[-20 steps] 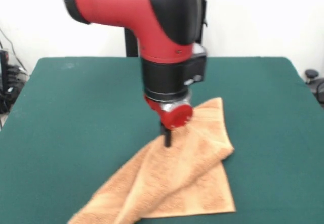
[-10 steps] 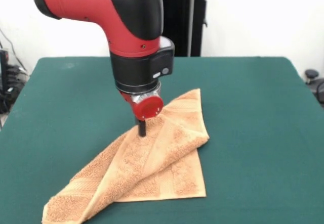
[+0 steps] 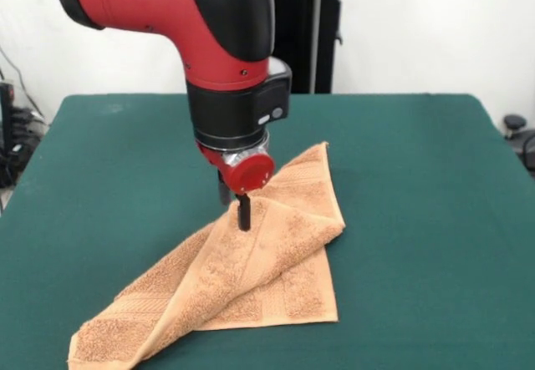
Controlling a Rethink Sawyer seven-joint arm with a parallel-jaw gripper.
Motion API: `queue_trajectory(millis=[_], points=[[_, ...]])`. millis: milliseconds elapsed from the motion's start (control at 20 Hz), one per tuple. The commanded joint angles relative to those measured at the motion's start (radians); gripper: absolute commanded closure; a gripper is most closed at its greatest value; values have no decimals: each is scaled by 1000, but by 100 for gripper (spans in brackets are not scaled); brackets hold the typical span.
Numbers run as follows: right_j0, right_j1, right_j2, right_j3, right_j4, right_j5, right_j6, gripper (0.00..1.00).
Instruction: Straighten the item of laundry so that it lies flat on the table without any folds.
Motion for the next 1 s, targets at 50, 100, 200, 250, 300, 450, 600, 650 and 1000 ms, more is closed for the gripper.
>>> queue_trajectory(millis=[50,100,200,250,300,450,600,650,1000], points=[[42,-63,101,126,-15,69,-70,0],[45,-81,95,119,-13,90,-71,0],[60,-95,71,101,-21,85,-54,0],[59,-91,69,89,-23,86,-56,0],[61,-88,67,75,-27,90,-58,0],[59,-95,68,61,-26,112,-68,0],[54,-103,71,59,-26,130,-81,0],[49,-97,74,52,-28,123,-86,0],[39,33,106,-59,-36,54,-98,0]])
